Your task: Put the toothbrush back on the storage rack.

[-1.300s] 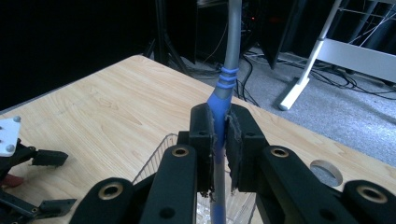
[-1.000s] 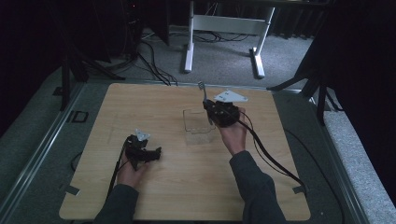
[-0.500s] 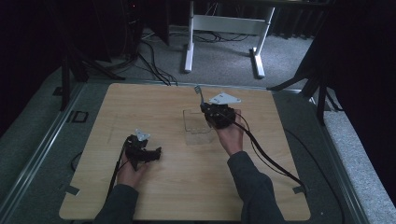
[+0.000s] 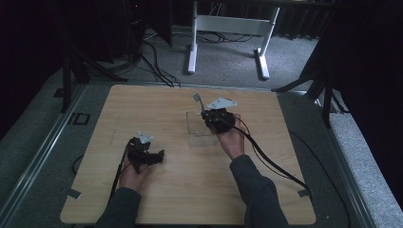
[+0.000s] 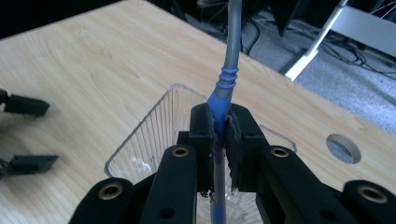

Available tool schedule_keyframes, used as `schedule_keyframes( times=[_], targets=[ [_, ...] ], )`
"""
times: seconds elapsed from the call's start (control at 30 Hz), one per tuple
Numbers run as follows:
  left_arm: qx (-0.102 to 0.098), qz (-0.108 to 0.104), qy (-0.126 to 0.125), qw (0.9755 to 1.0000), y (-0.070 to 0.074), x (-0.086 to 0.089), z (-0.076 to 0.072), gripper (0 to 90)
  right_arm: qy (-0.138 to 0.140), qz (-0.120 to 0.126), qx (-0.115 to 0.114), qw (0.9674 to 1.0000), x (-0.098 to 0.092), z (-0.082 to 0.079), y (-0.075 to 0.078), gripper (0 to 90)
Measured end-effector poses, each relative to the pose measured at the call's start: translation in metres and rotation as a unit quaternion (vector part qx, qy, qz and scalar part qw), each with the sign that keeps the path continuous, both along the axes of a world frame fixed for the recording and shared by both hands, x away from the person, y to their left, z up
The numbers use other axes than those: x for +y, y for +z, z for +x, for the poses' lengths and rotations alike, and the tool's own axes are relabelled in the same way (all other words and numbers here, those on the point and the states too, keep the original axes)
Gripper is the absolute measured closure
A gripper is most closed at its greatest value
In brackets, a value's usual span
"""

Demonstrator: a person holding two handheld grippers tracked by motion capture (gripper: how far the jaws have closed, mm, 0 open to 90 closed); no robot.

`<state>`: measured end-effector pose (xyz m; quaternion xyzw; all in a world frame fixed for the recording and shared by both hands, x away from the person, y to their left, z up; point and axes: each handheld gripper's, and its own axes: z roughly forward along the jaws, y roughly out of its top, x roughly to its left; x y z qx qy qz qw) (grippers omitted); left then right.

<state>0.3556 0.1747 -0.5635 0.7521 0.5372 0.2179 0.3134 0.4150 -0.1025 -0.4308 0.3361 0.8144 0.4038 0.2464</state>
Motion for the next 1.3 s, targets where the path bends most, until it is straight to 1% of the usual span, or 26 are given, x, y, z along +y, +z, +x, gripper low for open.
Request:
schedule_keyframes(
  times=[0.07,0.23,0.3,0.33,0.4,0.5,0.6,0.77,0.83,0.9,1.03,1.23,1.3],
  targets=[
    [0.0,0.0,0.0,1.0,0.0,0.0,0.0,10.9,0.001,-0.003,0.003,1.0,0.001,0.0,-0.002,81.1],
    [0.0,0.0,0.0,1.0,0.0,0.0,0.0,10.9,0.006,-0.021,0.011,0.9997,0.003,0.001,-0.007,80.5],
    [0.0,0.0,0.0,1.0,0.0,0.0,0.0,10.9,0.007,-0.024,0.013,0.9996,0.003,0.001,-0.007,80.3],
    [0.0,0.0,0.0,1.0,0.0,0.0,0.0,10.9,0.01,-0.033,0.015,0.9993,0.004,0.001,-0.009,75.3],
    [0.0,0.0,0.0,1.0,0.0,0.0,0.0,10.9,0.015,-0.036,0.017,0.9991,0.004,0.001,-0.01,66.4],
    [0.0,0.0,-0.001,1.0,0.0,0.0,0.0,10.8,0.023,-0.038,0.014,0.9989,0.004,-0.001,-0.009,61.0],
    [0.0,0.0,-0.001,1.0,0.0,0.0,0.0,10.8,0.026,-0.036,0.014,0.9989,0.003,-0.002,-0.007,55.5],
    [0.001,0.0,-0.001,1.0,0.0,0.0,0.0,10.8,0.027,-0.043,0.009,0.9987,0.0,-0.006,-0.001,51.2],
    [0.0,0.0,-0.001,1.0,0.0,0.0,0.0,10.8,0.034,-0.045,0.013,0.9983,-0.002,-0.008,0.001,50.6],
    [0.0,0.0,-0.001,1.0,0.0,0.0,0.0,10.8,0.045,-0.054,0.021,0.9973,-0.002,-0.011,0.002,49.0],
    [0.0,0.0,0.0,1.0,0.0,0.0,0.0,10.8,0.051,-0.072,0.029,0.9957,-0.004,-0.015,0.003,46.2],
    [0.0,0.0,0.0,1.0,0.0,-0.001,0.0,10.8,0.044,-0.066,0.041,0.996,-0.007,-0.018,0.004,43.0],
    [0.0,0.0,0.0,1.0,0.0,-0.001,0.0,10.8,0.043,-0.069,0.036,0.996,-0.007,-0.021,0.005,42.4]
  ],
)
